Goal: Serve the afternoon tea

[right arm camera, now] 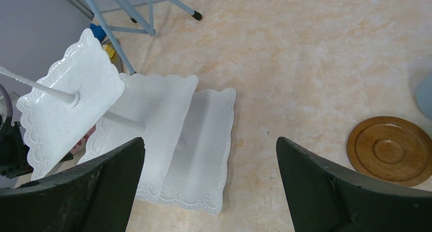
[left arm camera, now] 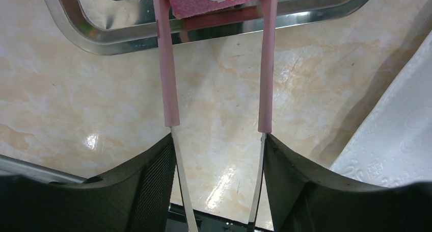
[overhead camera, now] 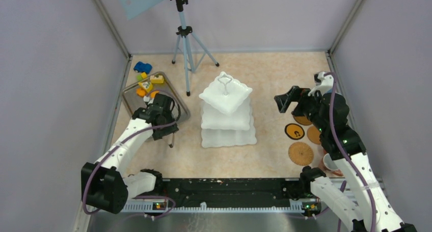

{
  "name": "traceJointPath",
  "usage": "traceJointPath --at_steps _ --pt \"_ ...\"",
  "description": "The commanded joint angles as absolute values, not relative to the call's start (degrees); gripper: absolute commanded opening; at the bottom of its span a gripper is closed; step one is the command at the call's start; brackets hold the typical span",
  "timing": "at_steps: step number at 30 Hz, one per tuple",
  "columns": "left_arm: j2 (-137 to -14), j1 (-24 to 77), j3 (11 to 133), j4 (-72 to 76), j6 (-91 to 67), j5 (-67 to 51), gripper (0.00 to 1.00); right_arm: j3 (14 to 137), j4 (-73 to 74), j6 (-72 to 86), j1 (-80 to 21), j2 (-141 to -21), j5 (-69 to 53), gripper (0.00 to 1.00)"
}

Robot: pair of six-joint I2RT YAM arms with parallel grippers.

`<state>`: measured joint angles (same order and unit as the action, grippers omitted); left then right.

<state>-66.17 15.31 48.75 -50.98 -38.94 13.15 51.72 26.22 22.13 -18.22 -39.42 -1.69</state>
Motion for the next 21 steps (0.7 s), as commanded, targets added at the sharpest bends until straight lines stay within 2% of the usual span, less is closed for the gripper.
traceJointPath --at_steps 1,5,10,15,17,21 --pt "-65.6 14.9 48.4 -48.5 -38.7 14.1 0.63 52.7 25.3 22.0 -18.7 -38.7 -2.0 0.99" --pt "-64.4 14.9 49.8 -50.4 -37.5 14.0 0.55 52.7 25.2 22.2 -18.7 -38.7 -2.1 0.99" --pt "-63.8 14.9 55.6 -56.5 -34.0 11.8 0.52 52.6 25.1 22.2 -18.7 -38.7 -1.9 0.99" --pt "-61.7 15.8 56.8 -57.3 -30.0 1.2 0.49 52.4 24.8 22.0 -18.7 -39.0 -1.3 0.99" --pt "-61.0 18.9 56.0 -56.8 -30.6 -1.8 0.48 52.4 24.7 21.8 -18.7 -39.1 -1.3 0.99" --pt "-60.0 29.5 55.4 -56.9 -35.2 2.3 0.48 52.4 24.8 21.8 -18.7 -39.3 -0.9 0.99"
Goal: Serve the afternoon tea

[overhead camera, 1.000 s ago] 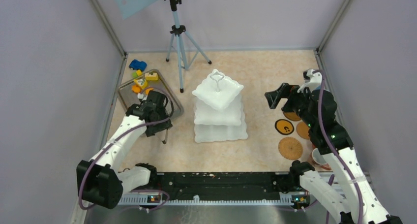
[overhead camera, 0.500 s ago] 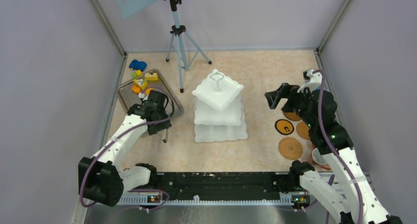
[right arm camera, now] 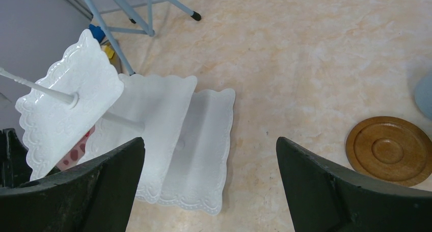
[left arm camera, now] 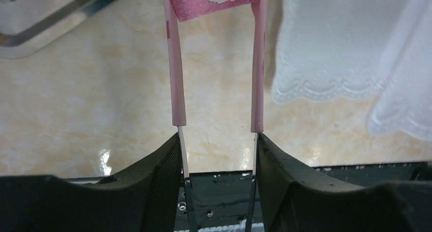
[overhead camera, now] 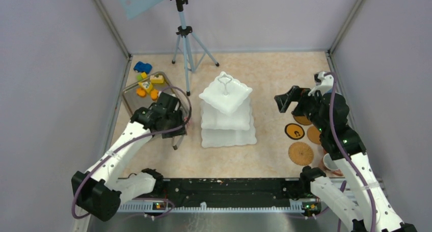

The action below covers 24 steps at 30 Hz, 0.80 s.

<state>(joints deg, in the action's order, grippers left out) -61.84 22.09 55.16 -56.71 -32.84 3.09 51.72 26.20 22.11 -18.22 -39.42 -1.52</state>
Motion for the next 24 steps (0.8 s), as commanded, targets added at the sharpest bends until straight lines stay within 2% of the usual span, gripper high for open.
traceJointPath --at_steps 1,8,19,24 --pt "-58.8 31.5 54.9 -56.0 -36.0 3.7 0.48 52.3 24.8 21.8 -18.7 -39.2 -0.9 0.99" --pt "-51.2 41.9 48.0 -47.2 -37.6 6.4 0.46 52.0 25.3 21.9 -18.7 -38.5 -0.6 0.99" --pt "-58.9 59.2 49.5 -42.1 -39.1 17.5 0.49 51.5 25.2 22.9 -18.7 -38.1 -1.5 0.99" --pt "-64.2 63.1 50.4 -40.6 -41.0 20.7 0.50 51.6 25.2 23.0 -18.7 -38.1 -1.5 0.99"
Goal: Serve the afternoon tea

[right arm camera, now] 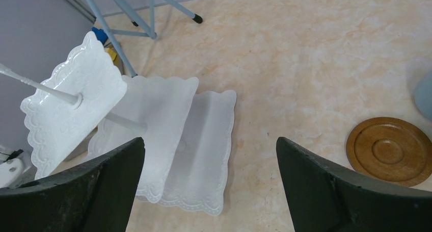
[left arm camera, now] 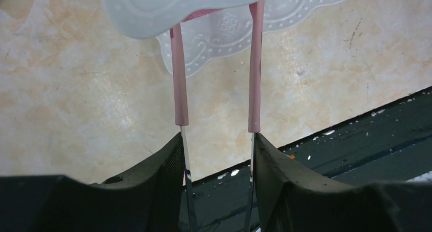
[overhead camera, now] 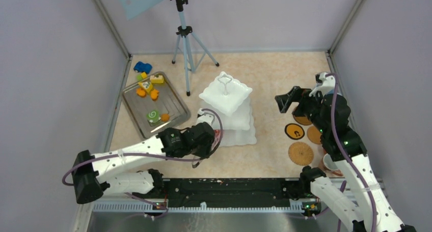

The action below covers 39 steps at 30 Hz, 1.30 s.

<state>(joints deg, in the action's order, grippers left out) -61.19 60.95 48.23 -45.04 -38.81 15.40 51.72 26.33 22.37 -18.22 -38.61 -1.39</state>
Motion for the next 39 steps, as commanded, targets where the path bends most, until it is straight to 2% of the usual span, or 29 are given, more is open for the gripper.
traceJointPath --at_steps 1,8,11,17,29,33,39 --pt "-65.0 63.4 50.5 -39.9 -41.1 21.0 0.51 51.6 25.2 23.0 -18.7 -38.1 -1.5 0.99" --pt "-68.7 63.8 51.0 -37.8 -41.8 21.1 0.56 51.8 25.3 23.0 -18.7 -38.2 -1.7 0.99" --pt "-68.6 63.8 50.6 -37.7 -42.2 20.8 0.63 51.7 25.5 22.8 -18.7 -38.1 -1.4 0.99" --pt "-66.0 63.8 50.7 -39.6 -41.2 20.1 0.70 51.8 25.5 22.7 -18.7 -38.1 -1.4 0.99" --pt "-56.3 62.9 55.3 -61.3 -47.5 25.8 0.66 51.7 25.3 22.6 -18.7 -38.2 -1.3 0.99" --pt "-54.9 55.9 55.4 -66.0 -45.0 25.7 0.66 51.7 25.0 22.5 -18.6 -38.7 -1.6 0.99" --pt "-55.7 33.4 56.7 -61.2 -32.8 21.8 0.68 51.9 25.0 22.0 -18.7 -39.5 -1.6 0.99"
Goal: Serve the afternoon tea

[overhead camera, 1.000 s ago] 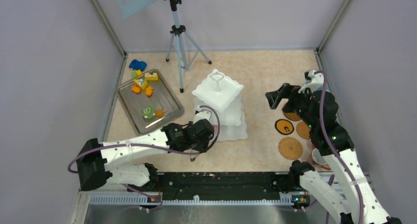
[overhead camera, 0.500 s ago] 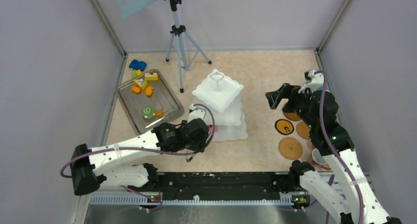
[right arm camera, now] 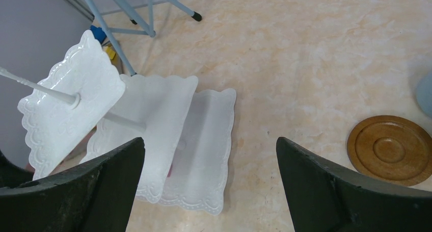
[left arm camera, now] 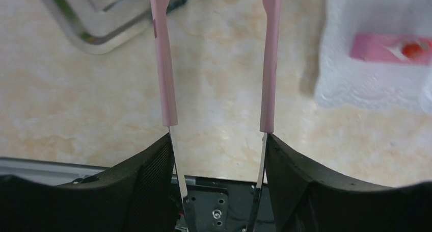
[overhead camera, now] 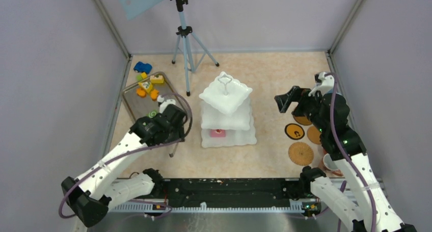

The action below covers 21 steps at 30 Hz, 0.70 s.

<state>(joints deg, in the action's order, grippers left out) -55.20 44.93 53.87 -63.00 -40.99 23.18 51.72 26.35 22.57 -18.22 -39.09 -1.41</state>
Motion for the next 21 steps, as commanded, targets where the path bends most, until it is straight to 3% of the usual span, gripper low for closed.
traceJointPath --at_steps 1,9,21 --pt "-56.5 29.9 57.4 -59.8 -31.7 21.2 0.68 52.0 25.0 22.0 -18.7 -39.5 -1.5 0.99" --pt "-64.5 5.5 58.1 -47.4 -23.8 11.0 0.68 52.6 25.7 21.9 -18.7 -39.4 -2.1 0.99" --pt "-66.9 2.2 56.2 -46.5 -26.1 9.9 0.73 51.9 25.4 22.4 -18.7 -39.2 -2.8 0.99"
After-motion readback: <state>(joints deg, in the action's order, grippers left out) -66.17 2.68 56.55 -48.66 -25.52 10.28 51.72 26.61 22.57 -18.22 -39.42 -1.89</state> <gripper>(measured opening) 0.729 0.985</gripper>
